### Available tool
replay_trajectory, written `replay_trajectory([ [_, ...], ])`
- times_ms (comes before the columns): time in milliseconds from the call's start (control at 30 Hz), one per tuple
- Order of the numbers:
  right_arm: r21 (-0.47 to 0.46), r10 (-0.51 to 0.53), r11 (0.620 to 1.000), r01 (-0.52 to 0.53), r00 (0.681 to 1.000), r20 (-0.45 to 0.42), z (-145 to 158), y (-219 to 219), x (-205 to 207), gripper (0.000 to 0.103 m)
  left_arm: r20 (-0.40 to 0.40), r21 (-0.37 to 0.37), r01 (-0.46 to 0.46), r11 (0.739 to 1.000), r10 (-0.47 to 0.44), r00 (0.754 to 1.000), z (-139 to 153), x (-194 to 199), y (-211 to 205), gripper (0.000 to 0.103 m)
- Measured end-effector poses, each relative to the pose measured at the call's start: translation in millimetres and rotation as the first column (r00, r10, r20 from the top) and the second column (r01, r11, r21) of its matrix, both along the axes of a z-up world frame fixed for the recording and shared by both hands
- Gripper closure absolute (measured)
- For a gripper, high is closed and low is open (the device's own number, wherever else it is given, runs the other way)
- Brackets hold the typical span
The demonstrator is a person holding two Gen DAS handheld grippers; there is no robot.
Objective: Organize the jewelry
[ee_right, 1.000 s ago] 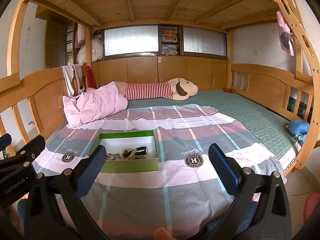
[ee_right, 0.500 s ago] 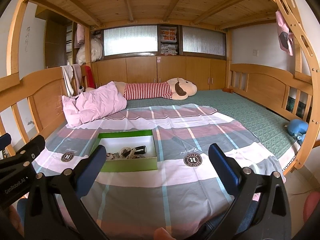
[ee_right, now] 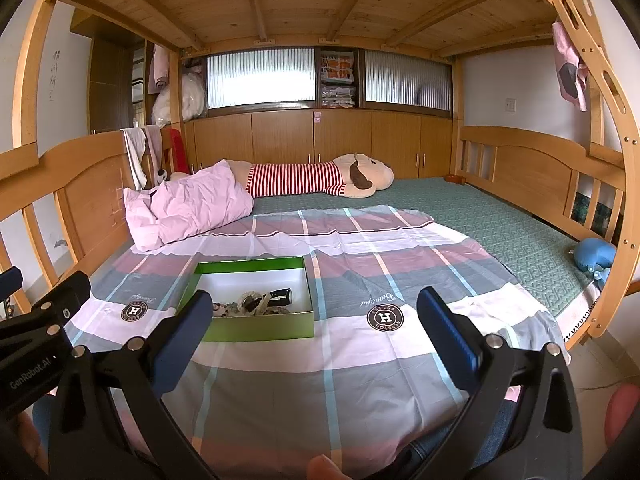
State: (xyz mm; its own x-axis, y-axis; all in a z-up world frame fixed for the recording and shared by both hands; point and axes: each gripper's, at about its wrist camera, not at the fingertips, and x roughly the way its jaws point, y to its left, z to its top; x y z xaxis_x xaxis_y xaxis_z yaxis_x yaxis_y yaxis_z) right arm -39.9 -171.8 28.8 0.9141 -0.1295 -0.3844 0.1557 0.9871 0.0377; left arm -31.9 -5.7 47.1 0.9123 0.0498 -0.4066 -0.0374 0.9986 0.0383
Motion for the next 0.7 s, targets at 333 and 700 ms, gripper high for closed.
replay_trajectory([
  [333,-0.002,-0.001,1.0,0.001,1.0,-0.002,-0.3,-0.4,0.4,0.003,-0.01,0.005,-0.002,1.0,0.002,1.0,-4.8,-0.1,1.6,0.004],
  [700,-0.002,-0.002,1.0,0.002,1.0,-0.009,-2.9,-2.9,1.3,0.003,-0.013,0.006,0.003,1.0,-0.003,1.0,-8.7,0.2,3.2,0.004],
])
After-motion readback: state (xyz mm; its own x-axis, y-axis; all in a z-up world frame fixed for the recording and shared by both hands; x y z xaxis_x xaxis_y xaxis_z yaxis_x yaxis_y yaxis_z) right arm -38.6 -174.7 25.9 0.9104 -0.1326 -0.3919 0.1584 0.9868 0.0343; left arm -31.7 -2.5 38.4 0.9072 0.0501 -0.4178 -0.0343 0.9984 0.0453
